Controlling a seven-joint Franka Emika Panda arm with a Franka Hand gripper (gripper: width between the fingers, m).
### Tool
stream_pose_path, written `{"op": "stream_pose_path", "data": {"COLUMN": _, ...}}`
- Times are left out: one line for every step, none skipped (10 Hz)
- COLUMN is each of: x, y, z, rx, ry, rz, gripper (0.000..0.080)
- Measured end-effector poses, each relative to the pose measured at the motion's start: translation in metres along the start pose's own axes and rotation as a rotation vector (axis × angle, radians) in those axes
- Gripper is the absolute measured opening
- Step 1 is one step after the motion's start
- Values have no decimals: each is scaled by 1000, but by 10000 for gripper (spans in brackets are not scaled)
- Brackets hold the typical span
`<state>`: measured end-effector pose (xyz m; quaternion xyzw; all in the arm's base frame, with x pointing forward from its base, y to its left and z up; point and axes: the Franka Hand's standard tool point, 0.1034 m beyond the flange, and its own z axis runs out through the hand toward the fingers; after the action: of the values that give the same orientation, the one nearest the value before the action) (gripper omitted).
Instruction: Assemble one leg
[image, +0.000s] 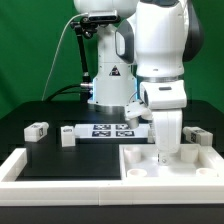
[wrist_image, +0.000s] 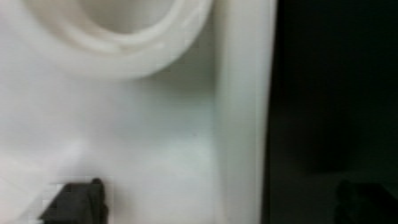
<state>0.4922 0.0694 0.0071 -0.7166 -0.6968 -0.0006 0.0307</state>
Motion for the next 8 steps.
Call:
{"op": "stream_pose_path", "data": {"x": 3, "y": -2, "z": -9, "rx": -11, "ry": -4, "rz": 27, "gripper": 649}}
{"op": "stream_pose_path", "data": {"x": 7, "y": -8, "z": -21, "rx": -22, "ry": -9, "rz": 53, "gripper": 649}}
{"op": "stream_pose_path", "data": {"x": 12, "y": -17, "z": -32, "rx": -33, "ry": -14, "rz": 92, "gripper": 649}}
{"op": "stream_pose_path", "data": {"x": 18, "y": -25, "z": -43, "rx": -43, "ry": -16, "rz": 134, "gripper": 649}}
{"op": "stream_pose_path", "data": {"x": 24, "y": -27, "z": -47, "rx": -48, "ry": -15, "rz": 158, "gripper": 649}}
{"op": "stream_pose_path", "data": {"x": 25, "y": -27, "z": -46, "rx": -48, "ry": -14, "rz": 172, "gripper": 649}}
{"op": "stream_pose_path", "data": {"x": 25, "y": -27, "z": -46, "rx": -47, "ry": -12, "rz": 217, "gripper": 649}}
{"op": "stream_pose_path", "data": {"x": 25, "y": -27, "z": -46, "rx": -48, "ry": -10, "rz": 294, "gripper": 649}}
